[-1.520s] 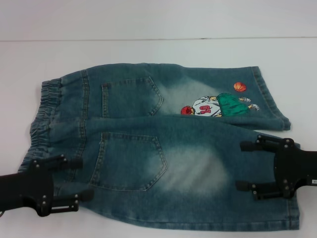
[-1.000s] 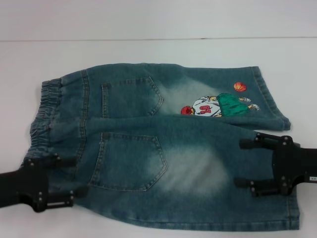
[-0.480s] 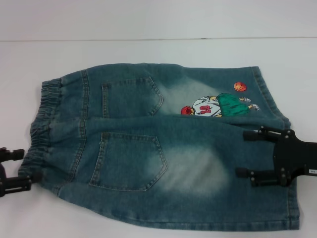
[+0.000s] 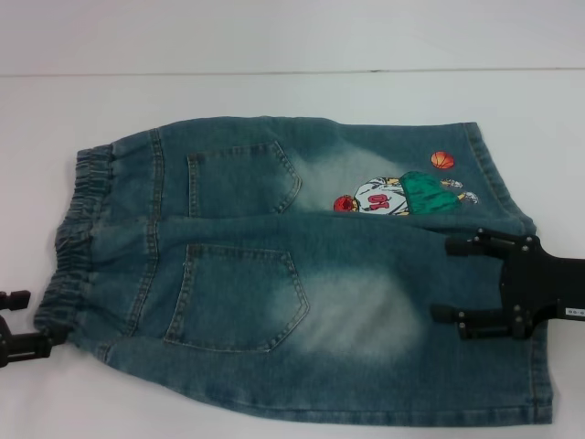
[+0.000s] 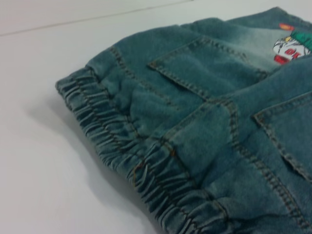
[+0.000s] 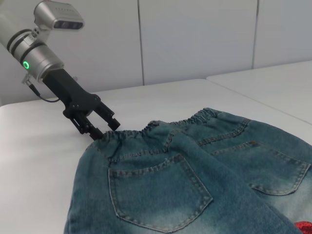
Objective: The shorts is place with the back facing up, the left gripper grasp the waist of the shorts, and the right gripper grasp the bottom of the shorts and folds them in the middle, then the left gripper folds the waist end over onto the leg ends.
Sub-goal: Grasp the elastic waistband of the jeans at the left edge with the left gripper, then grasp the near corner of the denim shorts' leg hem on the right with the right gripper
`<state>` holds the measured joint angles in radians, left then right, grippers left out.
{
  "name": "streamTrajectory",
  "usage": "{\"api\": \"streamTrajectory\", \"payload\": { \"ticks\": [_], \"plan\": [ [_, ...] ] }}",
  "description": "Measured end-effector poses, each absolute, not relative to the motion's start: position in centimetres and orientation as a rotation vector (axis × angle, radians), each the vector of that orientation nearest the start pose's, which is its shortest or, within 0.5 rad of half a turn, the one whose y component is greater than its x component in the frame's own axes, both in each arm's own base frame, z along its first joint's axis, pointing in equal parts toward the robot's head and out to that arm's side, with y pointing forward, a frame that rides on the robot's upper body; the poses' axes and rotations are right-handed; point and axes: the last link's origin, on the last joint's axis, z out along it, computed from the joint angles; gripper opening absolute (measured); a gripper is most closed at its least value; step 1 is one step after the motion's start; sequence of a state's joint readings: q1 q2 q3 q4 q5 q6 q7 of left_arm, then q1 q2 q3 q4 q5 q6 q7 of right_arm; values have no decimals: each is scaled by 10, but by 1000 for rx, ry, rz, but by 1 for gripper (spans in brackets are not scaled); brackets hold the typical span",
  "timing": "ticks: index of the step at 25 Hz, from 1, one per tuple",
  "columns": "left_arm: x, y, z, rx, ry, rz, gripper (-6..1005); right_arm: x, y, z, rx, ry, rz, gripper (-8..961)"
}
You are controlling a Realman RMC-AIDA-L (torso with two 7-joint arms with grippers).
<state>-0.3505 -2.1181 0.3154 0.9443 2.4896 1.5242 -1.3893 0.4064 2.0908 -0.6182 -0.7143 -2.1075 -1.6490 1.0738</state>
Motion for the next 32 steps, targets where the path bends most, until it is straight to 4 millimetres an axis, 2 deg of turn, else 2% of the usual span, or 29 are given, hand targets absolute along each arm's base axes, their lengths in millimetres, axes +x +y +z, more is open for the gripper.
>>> {"api": "streamTrajectory", "payload": {
  "ticks": [20, 26, 28, 32],
  "plan": [
    [-372, 266, 52, -2484, -893, -122, 806, 306, 287, 3, -2739, 359, 541, 941],
    [-370, 268, 52, -2497, -883, -112, 568, 307, 284, 2, -2739, 368, 545, 942],
    [-369, 269, 51, -2508, -881, -107, 322, 308, 284, 2, -2741, 376, 551, 942],
    [-368, 269, 50, -2517, -878, -107, 177, 309, 283, 3, -2737, 409, 557, 942]
  ]
}}
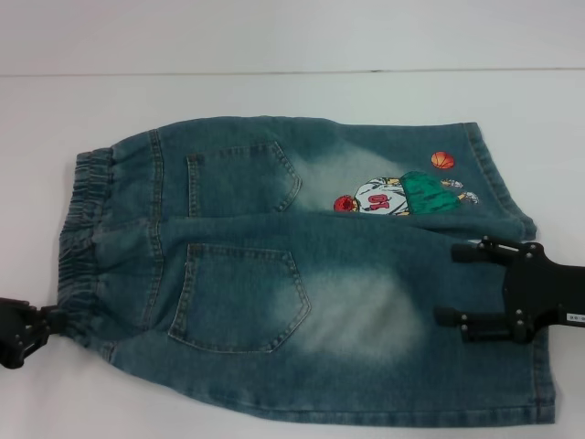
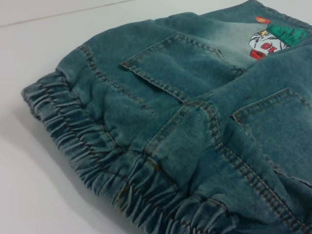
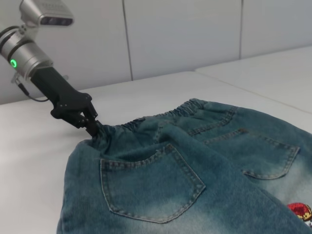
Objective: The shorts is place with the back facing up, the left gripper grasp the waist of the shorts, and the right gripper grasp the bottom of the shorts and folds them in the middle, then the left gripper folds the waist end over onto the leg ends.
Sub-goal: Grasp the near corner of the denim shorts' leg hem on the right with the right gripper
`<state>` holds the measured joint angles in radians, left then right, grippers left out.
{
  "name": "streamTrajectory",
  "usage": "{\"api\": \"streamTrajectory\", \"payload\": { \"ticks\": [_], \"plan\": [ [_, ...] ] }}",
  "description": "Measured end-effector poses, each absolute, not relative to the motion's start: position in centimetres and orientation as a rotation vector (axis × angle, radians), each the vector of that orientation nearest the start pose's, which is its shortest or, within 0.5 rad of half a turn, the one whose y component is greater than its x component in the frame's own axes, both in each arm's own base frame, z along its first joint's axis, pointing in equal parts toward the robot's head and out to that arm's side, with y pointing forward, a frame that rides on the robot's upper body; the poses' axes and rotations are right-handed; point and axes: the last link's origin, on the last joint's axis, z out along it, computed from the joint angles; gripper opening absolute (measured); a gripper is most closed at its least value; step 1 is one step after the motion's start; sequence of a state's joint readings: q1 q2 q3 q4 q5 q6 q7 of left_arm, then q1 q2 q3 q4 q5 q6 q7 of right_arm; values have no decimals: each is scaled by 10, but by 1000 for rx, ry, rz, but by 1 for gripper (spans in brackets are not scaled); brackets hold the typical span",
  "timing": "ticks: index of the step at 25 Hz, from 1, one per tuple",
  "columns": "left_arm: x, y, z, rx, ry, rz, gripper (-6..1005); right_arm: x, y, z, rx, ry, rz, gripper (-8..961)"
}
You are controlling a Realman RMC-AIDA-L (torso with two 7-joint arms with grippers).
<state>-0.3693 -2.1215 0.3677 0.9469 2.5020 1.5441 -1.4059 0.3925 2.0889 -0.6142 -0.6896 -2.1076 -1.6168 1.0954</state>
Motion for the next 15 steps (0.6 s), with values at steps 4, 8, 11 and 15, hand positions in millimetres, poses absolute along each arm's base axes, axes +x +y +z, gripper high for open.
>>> {"api": "streamTrajectory", "payload": {
  "ticks": [4, 8, 11, 15],
  "plan": [
    [-366, 270, 50, -2526, -872, -113, 97, 310, 281, 9, -2727, 467, 560, 942],
    [-364, 273, 51, -2525, -861, -120, 82, 308, 283, 31, -2716, 592, 519, 942],
    [-362, 276, 51, -2524, -851, -120, 71, 303, 283, 48, -2763, 719, 377, 942],
    [-359, 280, 50, -2526, -837, -123, 65, 295, 283, 64, -2835, 854, 127, 942]
  ]
}}
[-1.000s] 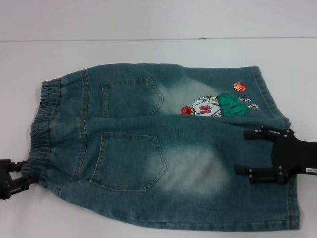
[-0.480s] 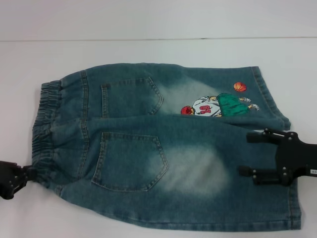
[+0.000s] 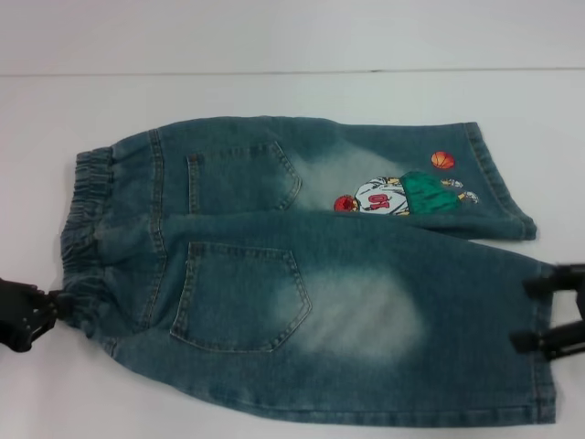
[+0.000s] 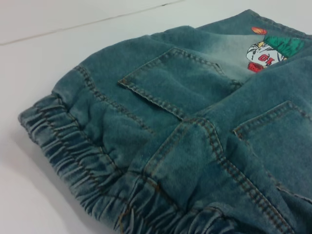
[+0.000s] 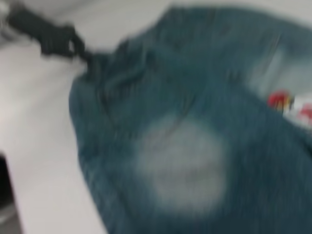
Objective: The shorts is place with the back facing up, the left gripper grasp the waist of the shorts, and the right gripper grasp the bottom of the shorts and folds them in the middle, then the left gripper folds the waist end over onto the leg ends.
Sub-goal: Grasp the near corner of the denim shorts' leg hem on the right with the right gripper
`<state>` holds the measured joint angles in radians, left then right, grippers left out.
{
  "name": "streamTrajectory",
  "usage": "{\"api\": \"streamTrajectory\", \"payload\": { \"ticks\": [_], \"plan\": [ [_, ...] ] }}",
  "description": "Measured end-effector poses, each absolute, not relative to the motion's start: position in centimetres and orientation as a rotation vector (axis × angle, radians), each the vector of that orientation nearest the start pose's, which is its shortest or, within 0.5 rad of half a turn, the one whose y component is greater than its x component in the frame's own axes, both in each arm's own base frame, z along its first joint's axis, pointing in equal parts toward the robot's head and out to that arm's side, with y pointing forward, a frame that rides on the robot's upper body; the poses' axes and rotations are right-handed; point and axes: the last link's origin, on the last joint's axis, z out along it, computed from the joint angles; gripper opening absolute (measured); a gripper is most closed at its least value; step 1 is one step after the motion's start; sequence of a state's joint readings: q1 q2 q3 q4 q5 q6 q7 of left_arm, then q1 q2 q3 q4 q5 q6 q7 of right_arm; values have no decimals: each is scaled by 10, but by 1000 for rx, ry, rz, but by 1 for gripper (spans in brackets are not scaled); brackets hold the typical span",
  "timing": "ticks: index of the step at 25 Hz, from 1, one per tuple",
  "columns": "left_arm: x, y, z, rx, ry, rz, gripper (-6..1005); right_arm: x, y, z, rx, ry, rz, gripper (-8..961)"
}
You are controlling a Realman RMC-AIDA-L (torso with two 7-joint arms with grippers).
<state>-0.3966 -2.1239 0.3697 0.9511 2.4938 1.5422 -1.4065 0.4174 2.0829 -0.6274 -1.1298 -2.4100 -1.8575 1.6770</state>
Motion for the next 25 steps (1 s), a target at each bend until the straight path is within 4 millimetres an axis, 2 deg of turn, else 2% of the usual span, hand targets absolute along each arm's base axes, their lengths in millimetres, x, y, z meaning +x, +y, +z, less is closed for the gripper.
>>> {"api": "streamTrajectory", "payload": {
  "ticks": [5, 12, 18, 25],
  "plan": [
    [-357, 284, 49, -2531, -825, -122, 66, 289, 284, 73, -2888, 1035, -155, 941],
    [-356, 286, 50, -2529, -820, -119, 67, 290, 291, 72, -2842, 1161, -513, 941],
    [-357, 287, 50, -2520, -823, -116, 68, 287, 288, 58, -2885, 1195, -617, 941],
    [-358, 286, 49, -2518, -828, -118, 68, 286, 284, 40, -2966, 1203, -593, 941]
  ]
}}
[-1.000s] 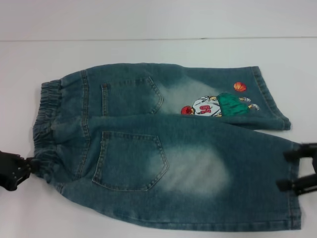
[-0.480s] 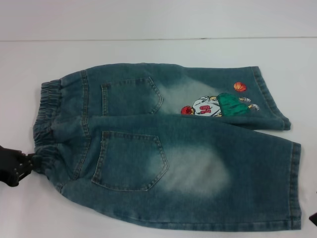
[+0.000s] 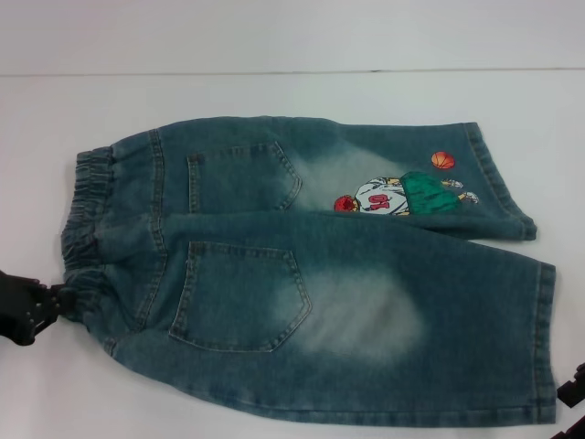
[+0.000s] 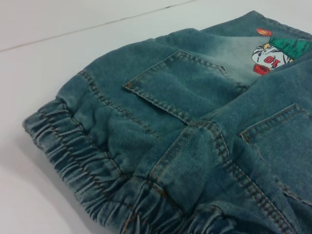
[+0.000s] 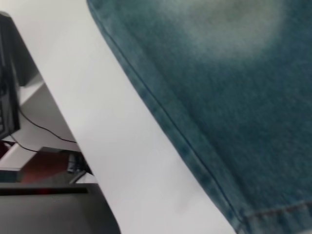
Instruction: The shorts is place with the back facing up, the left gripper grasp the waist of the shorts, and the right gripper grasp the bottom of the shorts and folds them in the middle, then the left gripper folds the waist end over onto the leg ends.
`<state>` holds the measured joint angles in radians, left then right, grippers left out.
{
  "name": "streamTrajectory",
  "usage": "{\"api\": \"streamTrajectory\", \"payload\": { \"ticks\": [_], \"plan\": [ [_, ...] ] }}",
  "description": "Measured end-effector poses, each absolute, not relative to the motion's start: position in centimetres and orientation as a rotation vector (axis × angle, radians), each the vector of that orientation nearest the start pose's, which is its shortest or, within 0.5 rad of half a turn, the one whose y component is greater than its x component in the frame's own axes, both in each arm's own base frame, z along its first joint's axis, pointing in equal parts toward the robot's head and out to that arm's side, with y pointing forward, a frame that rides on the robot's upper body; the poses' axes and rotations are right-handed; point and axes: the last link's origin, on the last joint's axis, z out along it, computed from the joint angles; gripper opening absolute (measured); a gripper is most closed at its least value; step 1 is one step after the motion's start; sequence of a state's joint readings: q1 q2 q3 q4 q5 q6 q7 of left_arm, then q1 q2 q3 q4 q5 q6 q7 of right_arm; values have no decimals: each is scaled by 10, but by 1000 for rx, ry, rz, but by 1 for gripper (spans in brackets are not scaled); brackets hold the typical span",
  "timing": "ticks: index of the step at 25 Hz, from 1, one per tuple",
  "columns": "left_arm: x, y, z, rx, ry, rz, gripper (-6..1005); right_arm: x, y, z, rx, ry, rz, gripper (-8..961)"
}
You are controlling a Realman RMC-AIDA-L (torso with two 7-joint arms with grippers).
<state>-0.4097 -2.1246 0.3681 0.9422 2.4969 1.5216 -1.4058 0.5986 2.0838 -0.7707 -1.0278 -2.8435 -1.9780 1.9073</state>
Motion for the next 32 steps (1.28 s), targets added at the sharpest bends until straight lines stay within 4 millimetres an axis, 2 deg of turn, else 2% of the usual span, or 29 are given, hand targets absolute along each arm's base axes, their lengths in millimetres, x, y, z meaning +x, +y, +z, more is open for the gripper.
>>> {"api": "streamTrajectory", "payload": {
  "ticks": [10, 15, 18, 23, 32],
  "plan": [
    [-359, 284, 47, -2522, -833, -119, 69, 287, 284, 31, -3000, 1186, -542, 942],
    [-359, 284, 46, -2524, -835, -121, 70, 285, 283, 26, -3035, 1173, -493, 842],
    [-359, 283, 46, -2523, -837, -123, 70, 290, 288, 25, -2985, 1183, -489, 623],
    [-358, 282, 43, -2526, -838, -130, 71, 296, 292, 24, -2923, 1183, -503, 395],
    [-357, 283, 42, -2529, -838, -137, 71, 294, 289, 23, -2965, 1156, -537, 196]
  ]
}}
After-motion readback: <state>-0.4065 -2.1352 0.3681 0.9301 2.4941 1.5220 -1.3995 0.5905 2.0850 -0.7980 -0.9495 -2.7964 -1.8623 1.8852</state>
